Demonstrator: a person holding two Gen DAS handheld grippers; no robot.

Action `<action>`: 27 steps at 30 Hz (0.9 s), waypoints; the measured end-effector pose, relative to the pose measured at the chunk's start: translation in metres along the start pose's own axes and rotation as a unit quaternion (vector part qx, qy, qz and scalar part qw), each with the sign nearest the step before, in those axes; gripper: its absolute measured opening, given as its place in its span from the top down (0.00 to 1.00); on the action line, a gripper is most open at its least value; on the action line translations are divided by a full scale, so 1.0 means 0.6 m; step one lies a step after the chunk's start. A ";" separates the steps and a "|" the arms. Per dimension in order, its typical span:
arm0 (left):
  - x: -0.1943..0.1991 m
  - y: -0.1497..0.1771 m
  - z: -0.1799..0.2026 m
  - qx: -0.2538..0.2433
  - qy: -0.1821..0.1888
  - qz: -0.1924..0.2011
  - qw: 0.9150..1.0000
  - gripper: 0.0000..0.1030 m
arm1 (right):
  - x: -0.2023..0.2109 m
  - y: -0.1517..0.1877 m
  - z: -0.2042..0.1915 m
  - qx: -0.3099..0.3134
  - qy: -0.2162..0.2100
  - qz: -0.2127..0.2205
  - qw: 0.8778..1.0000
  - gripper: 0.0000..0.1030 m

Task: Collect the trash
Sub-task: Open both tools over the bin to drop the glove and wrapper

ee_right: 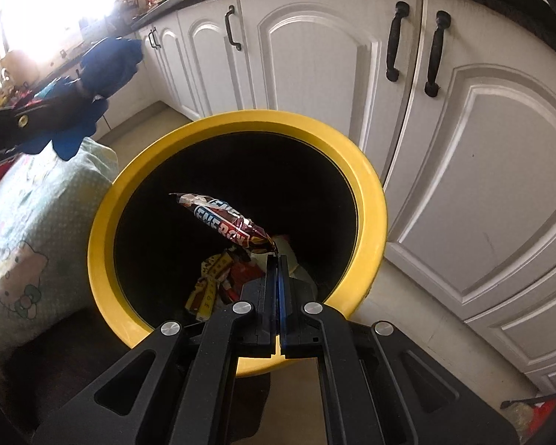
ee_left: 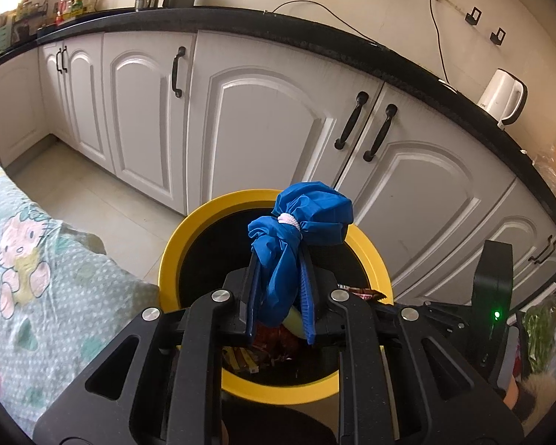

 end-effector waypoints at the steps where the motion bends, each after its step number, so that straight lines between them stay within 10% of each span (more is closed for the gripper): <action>1: -0.002 0.000 0.000 0.001 0.000 -0.001 1.000 0.88 | 0.000 0.001 0.000 0.000 0.002 -0.001 1.000 0.99; 19: -0.022 0.000 -0.015 0.013 -0.004 -0.014 1.000 0.68 | 0.000 -0.007 0.002 -0.008 0.006 -0.009 1.000 0.98; 23: -0.019 -0.001 -0.019 0.015 -0.007 -0.012 1.000 0.59 | 0.004 -0.008 0.002 -0.006 0.012 -0.003 1.000 0.70; 27: -0.011 -0.001 -0.026 0.019 -0.011 -0.010 1.000 0.51 | 0.010 -0.010 0.002 -0.005 0.013 0.002 1.000 0.65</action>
Point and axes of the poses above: each gripper's, at about its wrist camera, not at the fingertips, and x roughly against the way its jaws point, z to its right, y to its underside, the point moved 5 cm from there along -x, roughly the way its jaws point, and after that the axes turned 4 degrees about y, right-handed, at the moved point
